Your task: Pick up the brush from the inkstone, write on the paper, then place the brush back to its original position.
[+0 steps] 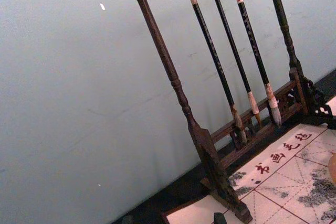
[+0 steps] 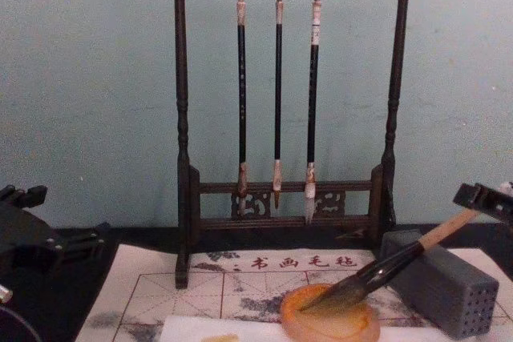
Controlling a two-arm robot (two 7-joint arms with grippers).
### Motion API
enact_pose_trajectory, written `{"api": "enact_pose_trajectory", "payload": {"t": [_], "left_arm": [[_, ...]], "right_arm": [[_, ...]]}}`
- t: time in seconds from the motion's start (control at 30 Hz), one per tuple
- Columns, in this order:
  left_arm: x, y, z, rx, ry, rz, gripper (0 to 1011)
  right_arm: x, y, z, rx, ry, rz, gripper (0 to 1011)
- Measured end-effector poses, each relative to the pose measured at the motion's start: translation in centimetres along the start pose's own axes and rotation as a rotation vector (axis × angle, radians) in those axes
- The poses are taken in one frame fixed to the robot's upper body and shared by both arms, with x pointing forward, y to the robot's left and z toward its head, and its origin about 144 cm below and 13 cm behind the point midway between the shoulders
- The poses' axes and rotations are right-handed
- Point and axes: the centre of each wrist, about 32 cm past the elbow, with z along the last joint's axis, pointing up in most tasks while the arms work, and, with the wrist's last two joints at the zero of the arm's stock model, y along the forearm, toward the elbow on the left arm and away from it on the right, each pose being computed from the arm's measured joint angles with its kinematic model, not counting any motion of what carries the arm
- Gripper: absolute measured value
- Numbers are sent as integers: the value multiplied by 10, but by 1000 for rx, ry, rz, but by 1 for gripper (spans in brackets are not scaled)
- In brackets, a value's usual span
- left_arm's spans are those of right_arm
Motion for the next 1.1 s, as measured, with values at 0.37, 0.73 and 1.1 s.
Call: {"api": "enact_pose_trajectory", "payload": {"t": [0.37, 0.73, 1.1], "left_arm": [[0, 0, 0, 0, 0, 0, 1001], [0, 0, 0, 0, 0, 0, 1001], [0, 0, 0, 0, 0, 0, 1001]], "right_arm": [[-1, -17, -8, -10, -261, 86, 1000], [5, -21, -22, -15, -496, 145, 1000], [11, -19, -29, -54, -654, 178, 1000]]}}
